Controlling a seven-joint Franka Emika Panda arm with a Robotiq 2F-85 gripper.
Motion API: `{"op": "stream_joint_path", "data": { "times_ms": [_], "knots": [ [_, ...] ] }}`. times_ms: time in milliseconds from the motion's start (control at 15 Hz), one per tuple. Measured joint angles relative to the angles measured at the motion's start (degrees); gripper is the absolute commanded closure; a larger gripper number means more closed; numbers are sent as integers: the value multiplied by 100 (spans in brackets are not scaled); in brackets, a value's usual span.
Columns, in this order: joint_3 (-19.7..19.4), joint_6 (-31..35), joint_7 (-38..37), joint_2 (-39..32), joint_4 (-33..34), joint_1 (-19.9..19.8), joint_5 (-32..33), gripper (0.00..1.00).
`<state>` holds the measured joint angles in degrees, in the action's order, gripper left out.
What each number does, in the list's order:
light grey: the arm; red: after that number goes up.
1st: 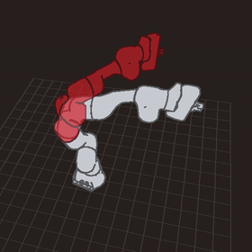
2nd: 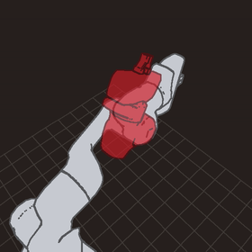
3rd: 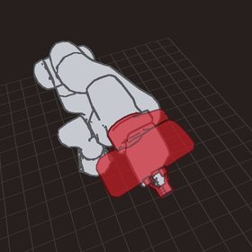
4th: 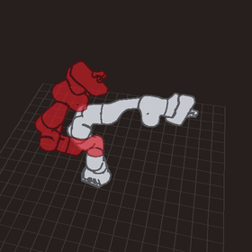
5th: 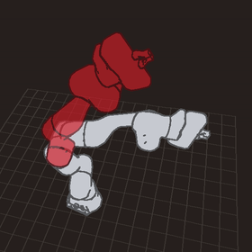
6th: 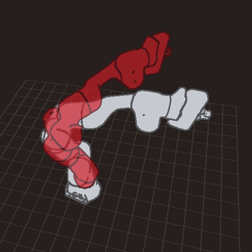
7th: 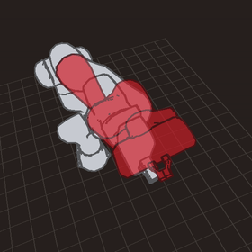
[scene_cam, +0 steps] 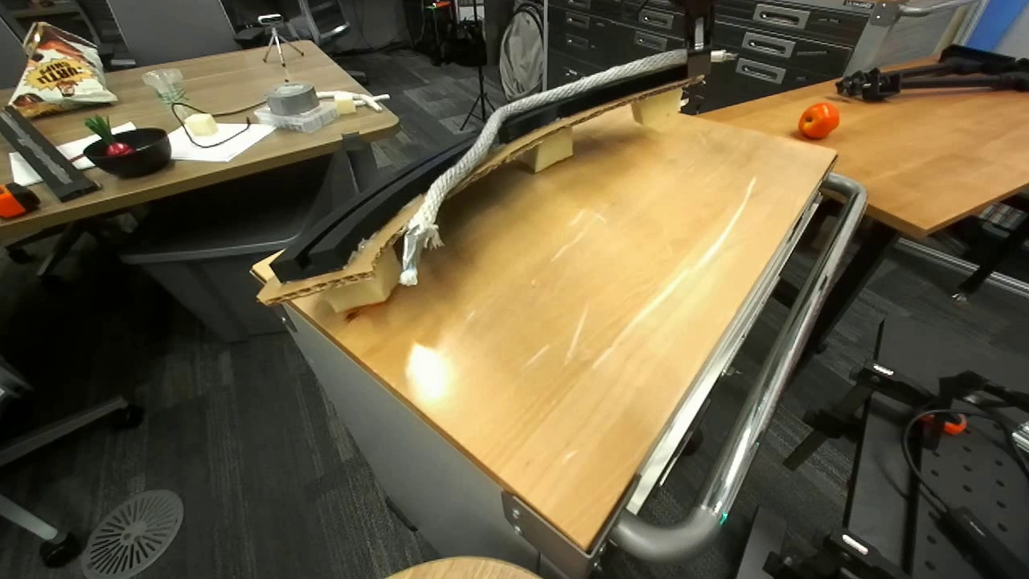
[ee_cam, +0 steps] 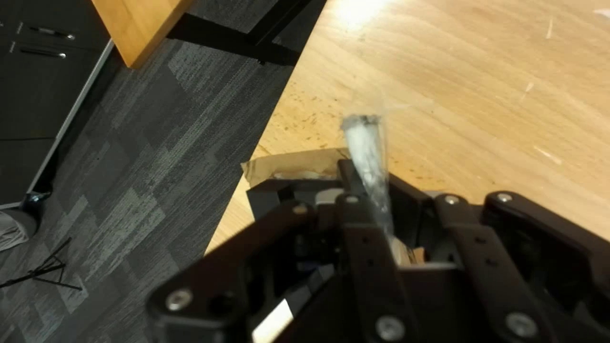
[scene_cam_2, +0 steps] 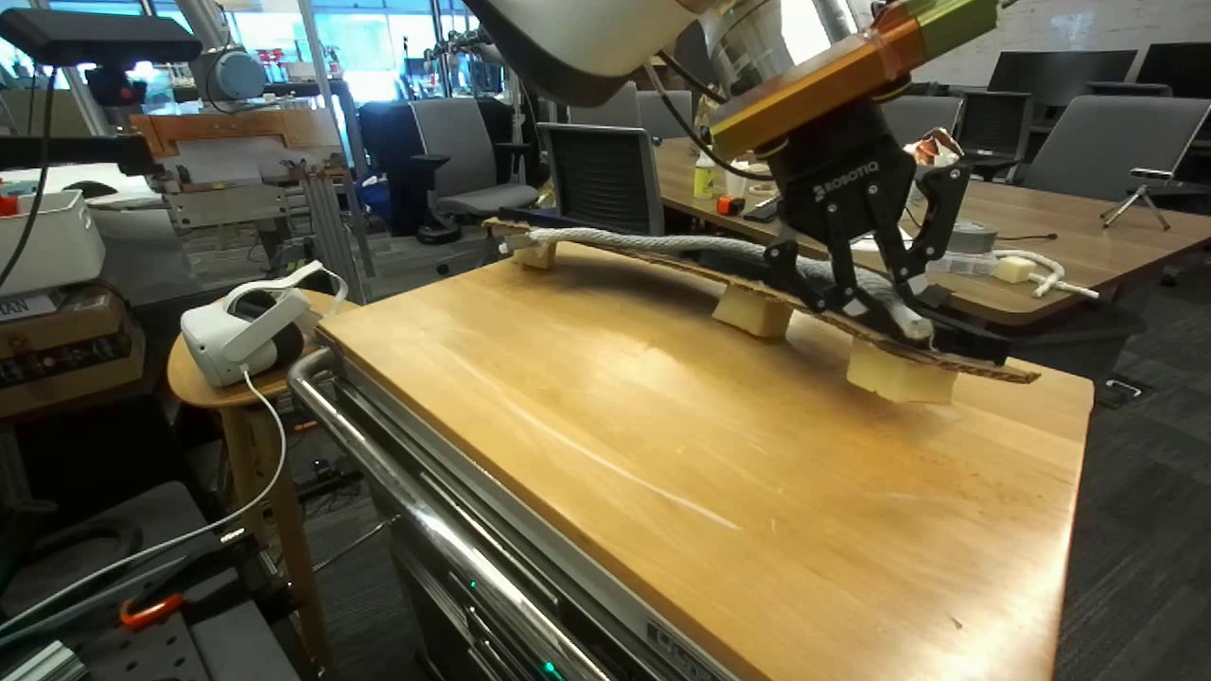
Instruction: Put the white rope on the black board
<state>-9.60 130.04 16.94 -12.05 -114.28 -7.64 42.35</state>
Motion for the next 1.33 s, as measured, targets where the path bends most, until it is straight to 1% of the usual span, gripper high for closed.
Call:
{"op": "stream_joint_path", "data": {
  "times_ms": [200, 467, 733, 1200, 1267, 1333],
  "knots": [
    [35, 64, 337, 54, 2, -2, -106, 97],
    [134, 136, 1015, 27, -9, -12, -474, 97],
    [139, 115, 1125, -114, 69, -50, -494, 97],
    [133, -25, 1210, -614, 575, -254, -614, 97],
    [133, -35, 1210, -667, 628, -267, -614, 65],
    [133, -41, 1210, -715, 676, -277, -615, 64]
  ]
}}
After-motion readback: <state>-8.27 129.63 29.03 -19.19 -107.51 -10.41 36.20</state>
